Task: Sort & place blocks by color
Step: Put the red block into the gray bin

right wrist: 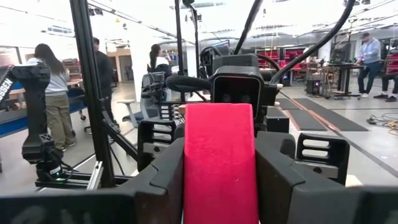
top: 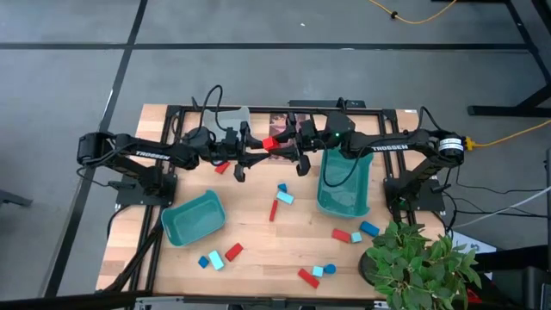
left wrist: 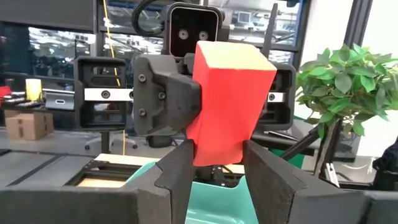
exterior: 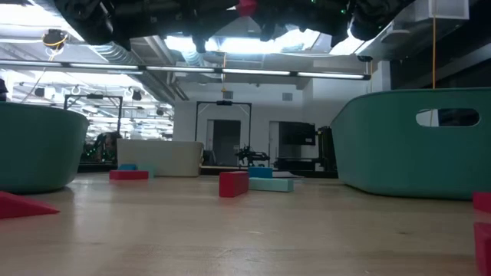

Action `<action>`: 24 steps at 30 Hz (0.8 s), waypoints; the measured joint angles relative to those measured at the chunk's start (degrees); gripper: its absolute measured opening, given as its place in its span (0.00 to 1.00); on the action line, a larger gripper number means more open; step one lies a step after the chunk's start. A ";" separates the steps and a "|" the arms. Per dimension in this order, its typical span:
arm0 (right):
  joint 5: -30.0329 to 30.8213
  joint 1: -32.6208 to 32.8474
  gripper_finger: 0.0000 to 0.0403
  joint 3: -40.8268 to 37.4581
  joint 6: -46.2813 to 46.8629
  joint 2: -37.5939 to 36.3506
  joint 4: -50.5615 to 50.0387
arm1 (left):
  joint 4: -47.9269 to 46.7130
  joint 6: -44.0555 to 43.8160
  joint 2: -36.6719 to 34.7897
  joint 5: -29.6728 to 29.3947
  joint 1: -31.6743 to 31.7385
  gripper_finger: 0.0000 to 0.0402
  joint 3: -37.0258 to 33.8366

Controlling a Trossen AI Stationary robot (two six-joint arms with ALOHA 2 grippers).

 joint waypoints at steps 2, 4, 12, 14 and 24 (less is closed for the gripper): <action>-0.59 0.00 0.34 0.00 -0.02 0.00 -0.06 | -0.07 -0.17 0.00 0.88 -0.14 0.33 0.00; -1.48 -0.02 0.34 0.00 0.11 0.02 -0.11 | -0.14 -0.34 0.02 2.15 -0.17 0.33 0.02; -5.90 -0.59 0.34 -0.04 0.20 0.16 -0.92 | -2.27 -0.72 0.04 6.44 -0.14 0.33 0.15; -6.38 -0.70 0.34 -0.04 0.16 0.17 -1.11 | -2.20 -1.31 0.04 6.61 -0.14 0.33 0.15; -6.20 -0.84 0.34 -0.04 -0.02 0.15 -1.74 | -2.56 -1.73 0.04 3.64 -0.21 0.33 0.15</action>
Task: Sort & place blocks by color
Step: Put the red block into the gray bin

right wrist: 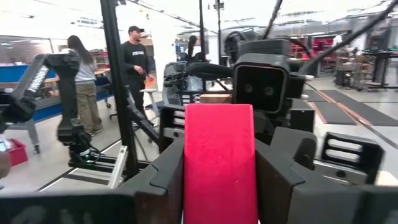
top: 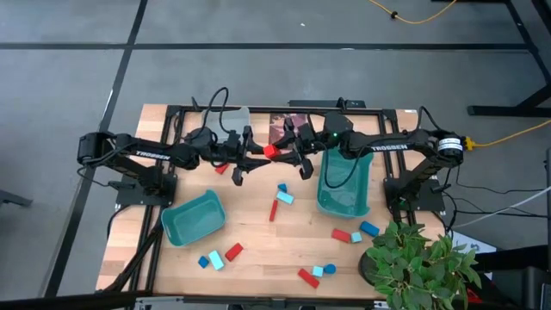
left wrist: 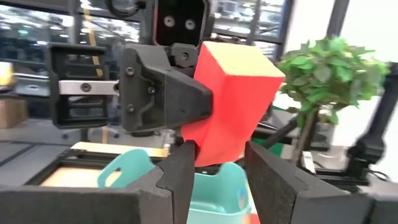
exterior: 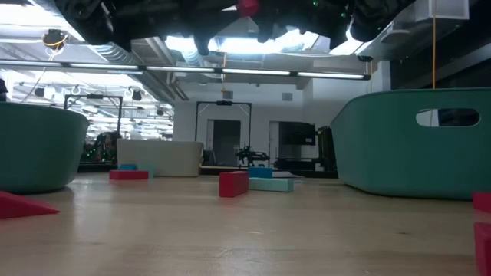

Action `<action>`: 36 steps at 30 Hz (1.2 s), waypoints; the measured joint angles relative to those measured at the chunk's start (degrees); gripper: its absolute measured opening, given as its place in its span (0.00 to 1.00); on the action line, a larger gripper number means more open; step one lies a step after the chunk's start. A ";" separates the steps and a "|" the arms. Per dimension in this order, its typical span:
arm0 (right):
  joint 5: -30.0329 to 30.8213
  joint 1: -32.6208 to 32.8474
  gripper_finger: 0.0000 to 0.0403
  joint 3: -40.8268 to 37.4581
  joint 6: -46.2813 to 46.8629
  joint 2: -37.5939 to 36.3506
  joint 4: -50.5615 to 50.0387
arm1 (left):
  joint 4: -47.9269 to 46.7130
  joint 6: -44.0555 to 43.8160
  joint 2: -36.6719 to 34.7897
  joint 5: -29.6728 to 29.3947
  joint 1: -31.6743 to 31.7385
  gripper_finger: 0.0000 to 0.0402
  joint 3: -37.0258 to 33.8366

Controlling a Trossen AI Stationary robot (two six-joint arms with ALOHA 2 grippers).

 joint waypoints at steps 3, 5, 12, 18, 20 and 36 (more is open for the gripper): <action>0.67 -0.10 0.34 0.00 -0.02 -0.02 -0.05 | 0.01 0.78 0.00 -1.95 0.00 0.33 0.00; 0.65 -0.10 0.34 0.00 -0.02 -0.02 -0.12 | -0.05 1.10 0.00 -2.21 -0.04 0.33 0.00; 0.59 -0.10 0.34 0.00 -0.04 -0.02 -0.53 | -0.88 -0.47 -0.04 -2.21 -0.04 0.41 0.00; 0.28 -0.08 0.34 -0.02 -0.02 -0.02 -0.88 | -3.05 -1.63 -0.09 -1.01 -0.20 0.52 0.00; 0.33 -0.08 0.34 -0.02 -0.04 -0.02 -0.72 | -3.91 -1.61 -0.09 -0.80 -0.20 0.55 -0.01; 8.75 4.67 0.34 0.00 -4.39 -0.07 -0.87 | -2.73 17.24 -0.04 -19.57 -7.01 0.63 -0.07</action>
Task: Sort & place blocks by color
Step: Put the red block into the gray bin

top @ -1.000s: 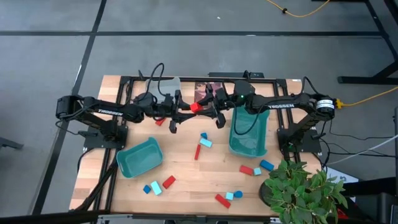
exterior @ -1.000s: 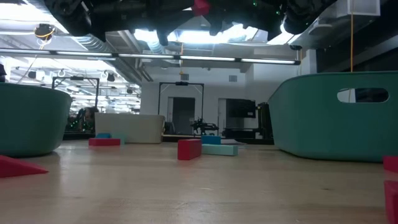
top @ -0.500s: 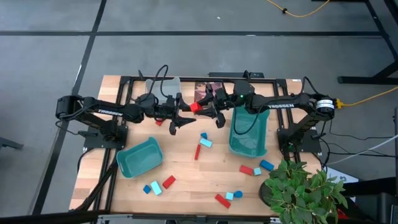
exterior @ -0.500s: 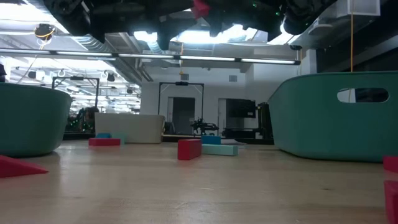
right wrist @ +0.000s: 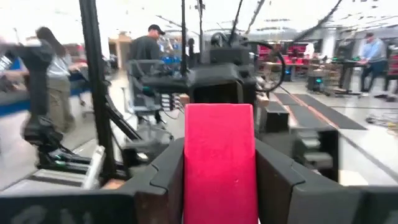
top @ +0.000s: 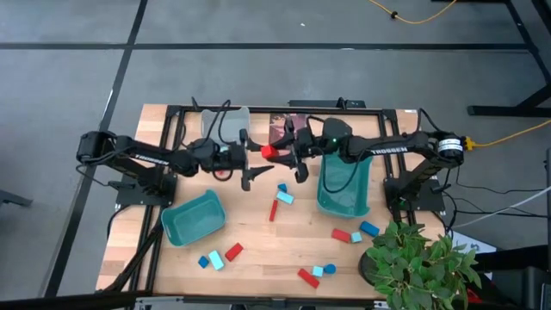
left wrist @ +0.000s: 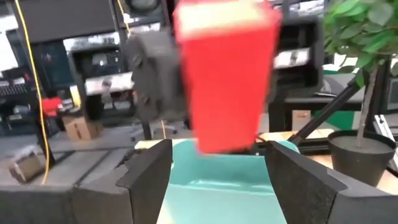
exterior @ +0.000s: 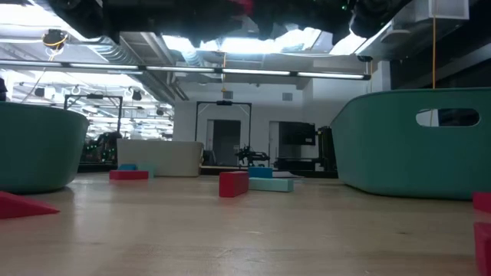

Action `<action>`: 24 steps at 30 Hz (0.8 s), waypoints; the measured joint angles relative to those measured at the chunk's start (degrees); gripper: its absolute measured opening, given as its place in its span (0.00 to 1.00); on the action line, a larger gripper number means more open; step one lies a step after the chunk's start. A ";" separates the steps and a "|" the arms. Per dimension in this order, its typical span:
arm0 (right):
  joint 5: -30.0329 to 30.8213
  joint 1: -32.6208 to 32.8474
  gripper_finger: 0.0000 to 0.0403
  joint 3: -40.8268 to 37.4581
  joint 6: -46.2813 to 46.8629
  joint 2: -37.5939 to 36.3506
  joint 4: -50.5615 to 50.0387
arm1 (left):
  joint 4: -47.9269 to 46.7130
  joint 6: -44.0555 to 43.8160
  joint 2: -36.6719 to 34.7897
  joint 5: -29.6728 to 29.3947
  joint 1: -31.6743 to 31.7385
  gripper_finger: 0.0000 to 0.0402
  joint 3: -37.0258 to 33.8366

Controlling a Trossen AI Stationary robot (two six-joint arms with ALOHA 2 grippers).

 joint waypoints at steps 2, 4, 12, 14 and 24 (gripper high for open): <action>2.28 0.56 0.34 -0.01 -1.57 0.00 -0.25 | 0.56 0.70 0.00 -0.08 -0.74 0.63 0.00; 3.38 0.69 0.34 0.00 -2.43 0.00 0.00 | 1.27 0.67 0.00 0.32 -1.29 0.63 0.00; 1.52 1.45 0.34 0.00 -1.56 0.00 0.33 | 3.95 0.54 0.02 -0.43 -1.74 0.63 -0.04; 1.52 2.03 0.34 0.02 -1.58 -0.04 1.02 | 4.93 0.28 0.02 -0.38 -1.67 0.63 -0.07; 1.28 3.03 0.34 0.00 -1.54 1.27 3.54 | 5.33 -2.74 0.47 1.39 -1.49 0.63 0.39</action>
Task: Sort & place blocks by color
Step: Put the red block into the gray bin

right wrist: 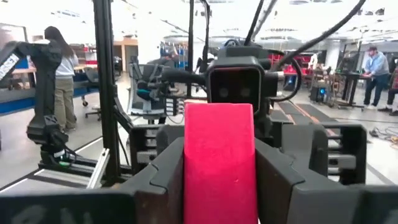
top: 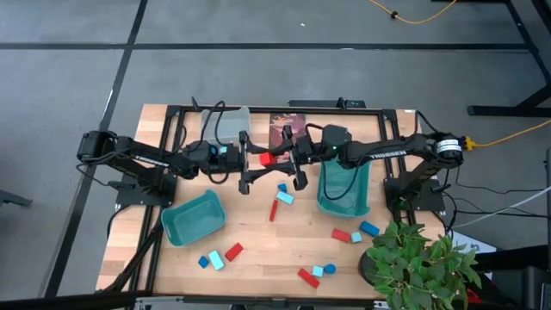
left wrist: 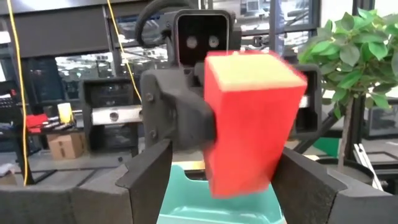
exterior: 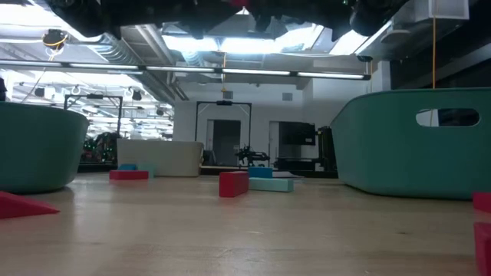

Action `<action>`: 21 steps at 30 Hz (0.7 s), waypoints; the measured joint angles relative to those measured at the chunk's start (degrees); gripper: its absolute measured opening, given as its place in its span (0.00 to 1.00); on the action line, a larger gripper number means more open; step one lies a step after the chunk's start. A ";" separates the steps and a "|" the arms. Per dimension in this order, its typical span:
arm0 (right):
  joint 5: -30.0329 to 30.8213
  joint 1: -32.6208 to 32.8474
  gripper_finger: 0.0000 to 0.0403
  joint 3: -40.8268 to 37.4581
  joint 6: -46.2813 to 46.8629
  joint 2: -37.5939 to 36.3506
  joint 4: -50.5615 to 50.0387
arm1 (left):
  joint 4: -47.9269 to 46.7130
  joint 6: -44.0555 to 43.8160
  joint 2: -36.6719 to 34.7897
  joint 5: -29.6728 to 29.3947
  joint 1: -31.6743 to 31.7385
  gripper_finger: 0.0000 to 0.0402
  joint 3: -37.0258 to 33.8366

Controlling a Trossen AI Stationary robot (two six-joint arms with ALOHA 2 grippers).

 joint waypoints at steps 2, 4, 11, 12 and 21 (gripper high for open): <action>0.13 0.00 0.34 0.00 0.21 0.80 1.83 | -0.02 -0.52 0.76 0.26 0.00 0.63 0.94; -0.44 0.00 0.34 0.00 0.42 1.26 2.44 | -0.59 -0.68 1.43 1.18 0.02 0.63 1.88; -1.39 -0.09 0.34 -0.07 0.31 0.80 1.35 | -3.61 0.27 1.68 -0.55 0.00 0.63 2.64; -1.32 -0.07 0.34 -0.06 0.24 0.74 1.20 | -3.44 0.21 1.66 -0.52 0.00 0.63 2.67; -1.38 -0.22 0.34 0.00 0.05 0.69 -0.40 | -3.78 0.18 1.65 -0.79 0.00 0.61 2.67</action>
